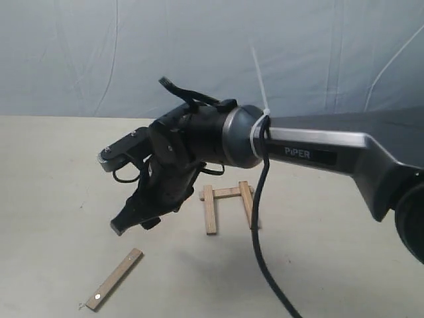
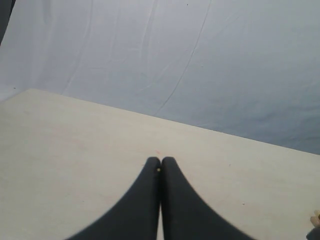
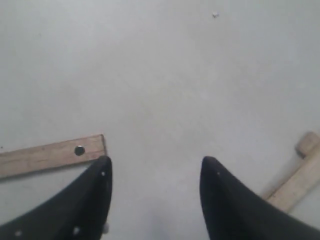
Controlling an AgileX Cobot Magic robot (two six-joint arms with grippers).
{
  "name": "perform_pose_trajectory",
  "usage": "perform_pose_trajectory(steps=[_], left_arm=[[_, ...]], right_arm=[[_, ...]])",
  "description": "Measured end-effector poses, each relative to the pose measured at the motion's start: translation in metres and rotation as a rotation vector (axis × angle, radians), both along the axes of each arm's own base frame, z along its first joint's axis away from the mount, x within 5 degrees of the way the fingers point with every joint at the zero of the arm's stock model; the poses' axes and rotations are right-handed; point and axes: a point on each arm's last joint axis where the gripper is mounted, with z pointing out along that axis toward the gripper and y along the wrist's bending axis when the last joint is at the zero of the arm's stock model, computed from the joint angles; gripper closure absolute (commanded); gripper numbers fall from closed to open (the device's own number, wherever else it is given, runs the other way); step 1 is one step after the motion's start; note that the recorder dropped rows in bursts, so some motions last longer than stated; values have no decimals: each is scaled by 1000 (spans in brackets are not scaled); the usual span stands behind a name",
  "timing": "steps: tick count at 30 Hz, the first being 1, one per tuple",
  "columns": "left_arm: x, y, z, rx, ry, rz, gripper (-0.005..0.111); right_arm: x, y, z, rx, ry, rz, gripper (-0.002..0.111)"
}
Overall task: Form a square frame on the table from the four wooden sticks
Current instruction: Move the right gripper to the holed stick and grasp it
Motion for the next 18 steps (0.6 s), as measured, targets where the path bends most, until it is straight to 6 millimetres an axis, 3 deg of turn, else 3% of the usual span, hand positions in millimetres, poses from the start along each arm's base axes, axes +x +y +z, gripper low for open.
perform_pose_trajectory(steps=[5, 10, 13, 18], left_arm=[[0, 0, 0, 0, 0, 0, 107], [0, 0, 0, 0, 0, 0, 107], [0, 0, 0, 0, 0, 0, 107], [0, 0, 0, 0, 0, 0, 107]], right_arm=[[22, -15, 21, -12, 4, -171, 57], [42, -39, 18, -81, 50, -278, 57], [42, -41, 12, -117, 76, -107, 57], [7, -6, 10, -127, 49, 345, 57]])
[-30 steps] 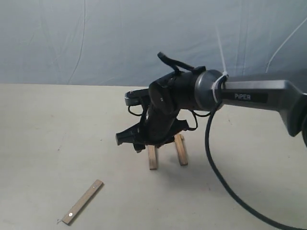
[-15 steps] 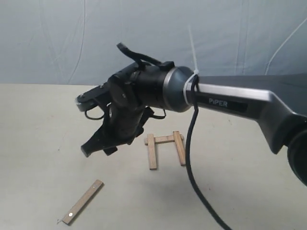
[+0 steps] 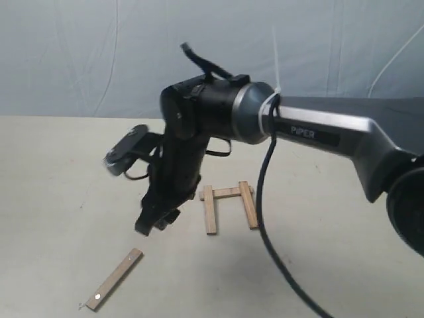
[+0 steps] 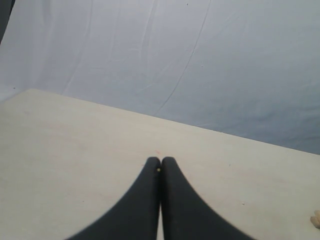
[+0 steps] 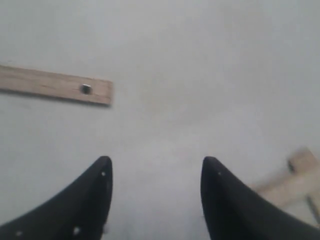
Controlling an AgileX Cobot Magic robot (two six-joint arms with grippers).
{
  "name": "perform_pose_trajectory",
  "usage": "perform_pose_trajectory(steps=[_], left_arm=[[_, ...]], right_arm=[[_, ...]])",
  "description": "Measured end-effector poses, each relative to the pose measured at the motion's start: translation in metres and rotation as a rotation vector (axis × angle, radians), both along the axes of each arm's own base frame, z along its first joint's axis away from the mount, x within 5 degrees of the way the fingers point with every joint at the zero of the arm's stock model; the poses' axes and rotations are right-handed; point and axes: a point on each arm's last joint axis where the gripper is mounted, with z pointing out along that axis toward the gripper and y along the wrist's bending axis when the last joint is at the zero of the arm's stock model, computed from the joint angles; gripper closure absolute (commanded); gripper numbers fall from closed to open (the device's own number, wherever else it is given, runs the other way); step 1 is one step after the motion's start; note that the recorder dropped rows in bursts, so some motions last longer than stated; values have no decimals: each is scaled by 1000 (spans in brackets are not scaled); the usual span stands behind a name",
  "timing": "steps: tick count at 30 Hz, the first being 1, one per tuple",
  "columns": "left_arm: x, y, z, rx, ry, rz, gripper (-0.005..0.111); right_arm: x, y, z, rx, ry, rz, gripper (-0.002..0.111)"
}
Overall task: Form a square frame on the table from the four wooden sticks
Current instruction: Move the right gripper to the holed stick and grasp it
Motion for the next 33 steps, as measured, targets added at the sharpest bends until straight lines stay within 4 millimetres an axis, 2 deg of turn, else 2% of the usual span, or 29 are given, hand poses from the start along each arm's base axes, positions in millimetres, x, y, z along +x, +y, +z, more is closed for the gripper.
perform_pose_trajectory(steps=[4, 8, 11, 14, 23, 25, 29, 31, 33], left_arm=[[0, 0, 0, 0, 0, 0, 107], [0, 0, 0, 0, 0, 0, 107], [0, 0, 0, 0, 0, 0, 107], [0, 0, 0, 0, 0, 0, 107], [0, 0, 0, 0, 0, 0, 107], [0, 0, 0, 0, 0, 0, 107], [0, 0, 0, 0, 0, 0, 107], [0, 0, 0, 0, 0, 0, 107], [0, 0, 0, 0, 0, 0, 107]], right_arm=[[-34, 31, -9, -23, -64, 321, 57], [-60, 55, -34, -98, -143, 594, 57], [-70, 66, -51, -118, -179, 677, 57], [-73, 73, -58, -124, -191, 711, 57], [-68, 81, -69, -153, -174, 726, 57], [-68, 82, -69, -160, -167, 729, 62], [-70, 83, -72, -156, -122, 723, 94], [-69, 83, -72, -156, -121, 721, 99], [-69, 84, -71, -140, -110, 709, 99]])
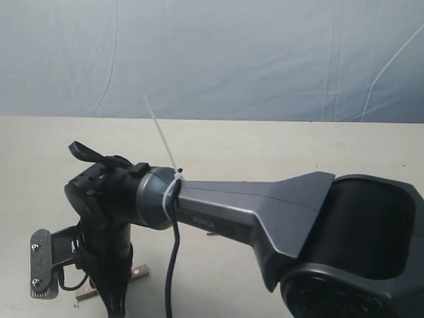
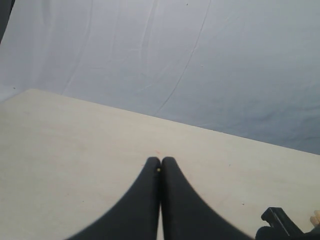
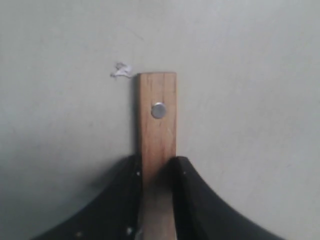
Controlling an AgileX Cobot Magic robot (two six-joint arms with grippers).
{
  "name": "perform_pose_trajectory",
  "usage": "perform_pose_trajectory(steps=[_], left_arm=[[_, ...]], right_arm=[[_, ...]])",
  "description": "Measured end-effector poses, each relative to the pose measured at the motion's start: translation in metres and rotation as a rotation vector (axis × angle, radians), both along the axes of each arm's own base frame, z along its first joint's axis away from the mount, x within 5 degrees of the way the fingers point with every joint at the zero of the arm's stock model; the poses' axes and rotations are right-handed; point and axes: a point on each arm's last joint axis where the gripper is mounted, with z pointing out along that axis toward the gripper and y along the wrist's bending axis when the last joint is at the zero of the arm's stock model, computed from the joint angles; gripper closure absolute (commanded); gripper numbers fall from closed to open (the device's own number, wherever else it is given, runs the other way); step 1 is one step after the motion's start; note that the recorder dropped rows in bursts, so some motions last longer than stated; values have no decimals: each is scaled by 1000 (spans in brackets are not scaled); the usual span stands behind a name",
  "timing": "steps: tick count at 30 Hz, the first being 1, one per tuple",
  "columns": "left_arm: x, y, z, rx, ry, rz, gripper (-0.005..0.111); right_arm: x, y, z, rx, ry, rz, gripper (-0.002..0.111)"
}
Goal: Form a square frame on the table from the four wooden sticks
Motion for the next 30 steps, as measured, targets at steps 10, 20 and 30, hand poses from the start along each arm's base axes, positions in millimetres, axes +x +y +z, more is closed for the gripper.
perform_pose_trajectory(steps=[10, 20, 30], left_arm=[[0, 0, 0, 0, 0, 0, 107], [0, 0, 0, 0, 0, 0, 107], [0, 0, 0, 0, 0, 0, 107]], right_arm=[[17, -11, 7, 9, 152, -169, 109], [28, -33, 63, 23, 179, -243, 109], [24, -36, 35, -54, 198, -334, 43]])
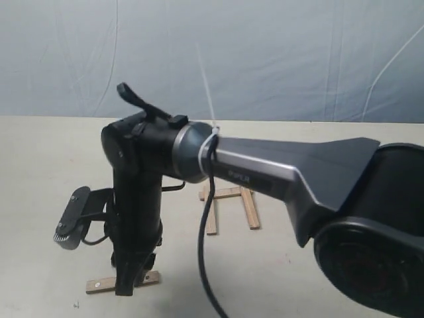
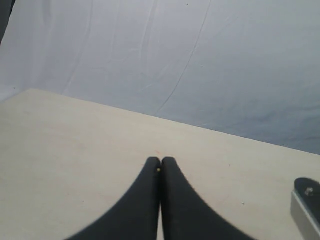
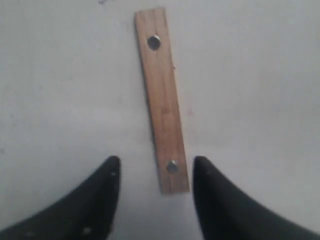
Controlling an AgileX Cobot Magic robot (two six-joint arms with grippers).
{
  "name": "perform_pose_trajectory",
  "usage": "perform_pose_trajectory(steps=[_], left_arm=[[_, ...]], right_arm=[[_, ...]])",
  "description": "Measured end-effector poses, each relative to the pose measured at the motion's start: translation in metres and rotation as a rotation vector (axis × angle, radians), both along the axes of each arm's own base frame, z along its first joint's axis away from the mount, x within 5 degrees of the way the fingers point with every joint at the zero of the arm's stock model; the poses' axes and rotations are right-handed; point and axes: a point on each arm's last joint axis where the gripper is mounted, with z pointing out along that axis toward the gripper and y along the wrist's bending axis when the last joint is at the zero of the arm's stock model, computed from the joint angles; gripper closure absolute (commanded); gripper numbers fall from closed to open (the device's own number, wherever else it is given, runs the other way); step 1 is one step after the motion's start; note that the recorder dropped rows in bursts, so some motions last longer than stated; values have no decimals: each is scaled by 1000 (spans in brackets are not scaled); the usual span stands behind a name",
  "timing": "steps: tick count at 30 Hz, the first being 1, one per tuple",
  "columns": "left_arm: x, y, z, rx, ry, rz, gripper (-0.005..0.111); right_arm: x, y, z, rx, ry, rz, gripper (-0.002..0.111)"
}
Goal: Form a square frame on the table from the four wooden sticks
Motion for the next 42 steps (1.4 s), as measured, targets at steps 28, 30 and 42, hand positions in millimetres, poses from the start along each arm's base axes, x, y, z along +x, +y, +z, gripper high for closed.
perform_pose_trajectory(steps=[28, 30, 42], left_arm=[[0, 0, 0, 0, 0, 0, 107], [0, 0, 0, 0, 0, 0, 107], [0, 0, 0, 0, 0, 0, 107]], right_arm=[[19, -24, 22, 22, -10, -24, 109], [16, -43, 31, -17, -26, -4, 109], [37, -152, -32, -124, -40, 20, 109]])
